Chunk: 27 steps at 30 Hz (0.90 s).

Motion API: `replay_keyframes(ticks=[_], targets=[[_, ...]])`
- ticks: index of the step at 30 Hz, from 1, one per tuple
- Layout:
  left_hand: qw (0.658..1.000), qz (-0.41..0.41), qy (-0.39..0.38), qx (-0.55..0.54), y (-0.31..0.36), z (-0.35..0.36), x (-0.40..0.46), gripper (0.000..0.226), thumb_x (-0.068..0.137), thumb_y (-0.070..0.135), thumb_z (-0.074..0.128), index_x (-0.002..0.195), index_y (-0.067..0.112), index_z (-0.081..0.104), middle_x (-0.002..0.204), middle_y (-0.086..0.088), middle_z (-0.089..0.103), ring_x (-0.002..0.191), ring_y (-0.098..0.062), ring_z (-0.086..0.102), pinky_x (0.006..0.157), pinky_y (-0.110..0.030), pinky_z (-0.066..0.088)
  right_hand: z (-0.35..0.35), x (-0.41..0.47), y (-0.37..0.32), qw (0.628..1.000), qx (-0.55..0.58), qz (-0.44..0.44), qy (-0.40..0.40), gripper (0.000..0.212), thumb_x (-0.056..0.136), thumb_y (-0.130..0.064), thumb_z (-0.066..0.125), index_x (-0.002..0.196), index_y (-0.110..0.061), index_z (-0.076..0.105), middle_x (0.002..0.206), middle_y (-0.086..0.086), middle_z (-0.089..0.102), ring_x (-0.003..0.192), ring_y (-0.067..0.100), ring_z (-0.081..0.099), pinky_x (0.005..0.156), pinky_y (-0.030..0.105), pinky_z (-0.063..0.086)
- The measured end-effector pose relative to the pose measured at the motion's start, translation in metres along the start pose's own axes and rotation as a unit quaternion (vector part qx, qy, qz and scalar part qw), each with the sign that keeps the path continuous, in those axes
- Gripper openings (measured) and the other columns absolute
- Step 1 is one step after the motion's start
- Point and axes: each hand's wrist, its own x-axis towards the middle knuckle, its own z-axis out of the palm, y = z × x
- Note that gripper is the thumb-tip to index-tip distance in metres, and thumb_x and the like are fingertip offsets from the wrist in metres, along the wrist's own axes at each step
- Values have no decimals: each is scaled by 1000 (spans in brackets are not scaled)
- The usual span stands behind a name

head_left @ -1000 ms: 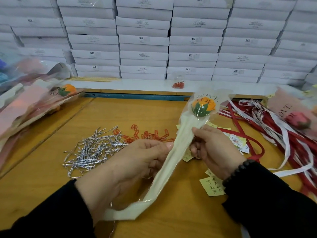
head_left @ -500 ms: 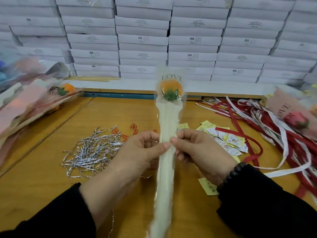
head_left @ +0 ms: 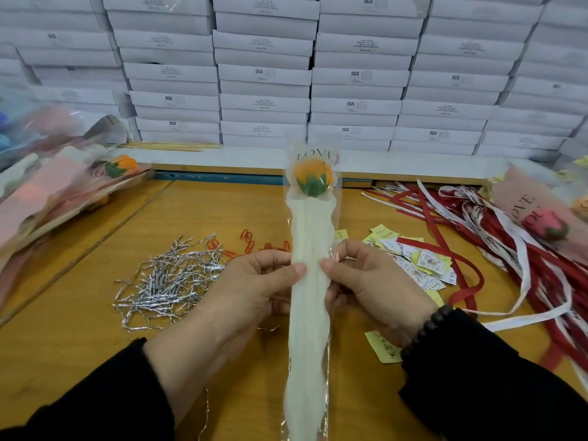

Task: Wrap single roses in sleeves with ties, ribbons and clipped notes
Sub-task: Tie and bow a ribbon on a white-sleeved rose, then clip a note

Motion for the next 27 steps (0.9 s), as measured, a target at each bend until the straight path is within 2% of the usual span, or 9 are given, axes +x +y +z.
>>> replay_keyframes(ticks=[4, 6, 9, 11, 15, 18, 21, 27], targets=[[999, 7, 34, -24, 3, -2, 3, 14, 74, 3, 64, 88, 2, 67, 54, -5, 58, 42, -8, 53, 39, -15, 41, 0, 1, 2, 999, -29, -21, 41, 14, 91, -5, 54, 79, -8, 50, 44, 0, 54, 38, 6, 49, 42, 15, 41], [998, 9, 49, -26, 4, -4, 4, 10, 76, 4, 63, 86, 3, 66, 52, -3, 55, 41, -7, 52, 39, -15, 41, -1, 2, 3, 998, -24, -22, 52, 15, 91, -4, 54, 78, -8, 50, 43, 1, 54, 37, 6, 47, 42, 14, 40], [998, -12, 53, -34, 2, -4, 4, 29, 68, 25, 66, 87, 2, 64, 55, -4, 57, 45, -11, 56, 42, -18, 44, 1, 1, 3, 998, -29, -35, 49, 14, 90, -4, 56, 78, -8, 50, 43, -1, 54, 38, 6, 48, 42, 14, 40], [999, -24, 25, -10, 2, -2, 2, 35, 65, 32, 67, 84, 3, 64, 58, -5, 62, 48, -12, 59, 44, -19, 46, 4, 0, 3, 997, -45, -47, 39, 10, 89, -5, 57, 81, -6, 51, 47, -3, 56, 40, 5, 50, 44, 15, 43], [1000, -11, 8, 22, 2, 0, 0, 18, 73, 11, 68, 86, -1, 66, 69, -15, 68, 50, -13, 60, 45, -18, 46, 7, -1, 5, 995, -70, -59, 29, 12, 89, -7, 58, 78, -9, 53, 49, -6, 59, 44, 5, 53, 47, 16, 44], [999, 6, 27, 24, 3, -1, 0, 5, 81, -1, 63, 85, -2, 65, 63, -12, 65, 45, -12, 56, 42, -18, 45, 6, -2, 5, 996, -71, -51, 29, 10, 89, -8, 58, 80, -7, 53, 49, -6, 58, 44, 4, 53, 47, 15, 43], [998, 22, 37, 36, 3, -1, 0, 5, 83, -4, 60, 83, -1, 64, 56, -10, 63, 41, -12, 53, 41, -18, 45, 5, -2, 3, 996, -67, -47, 32, 9, 89, -10, 58, 82, -7, 55, 49, -7, 59, 43, 1, 52, 45, 13, 42], [995, 54, 37, 75, 3, -1, 1, 9, 83, -5, 60, 80, 1, 65, 60, -11, 61, 44, -12, 51, 42, -17, 44, 4, -2, 4, 1000, -22, -6, 14, 11, 84, -11, 65, 81, -5, 57, 49, -6, 58, 36, 1, 40, 36, 12, 32]])
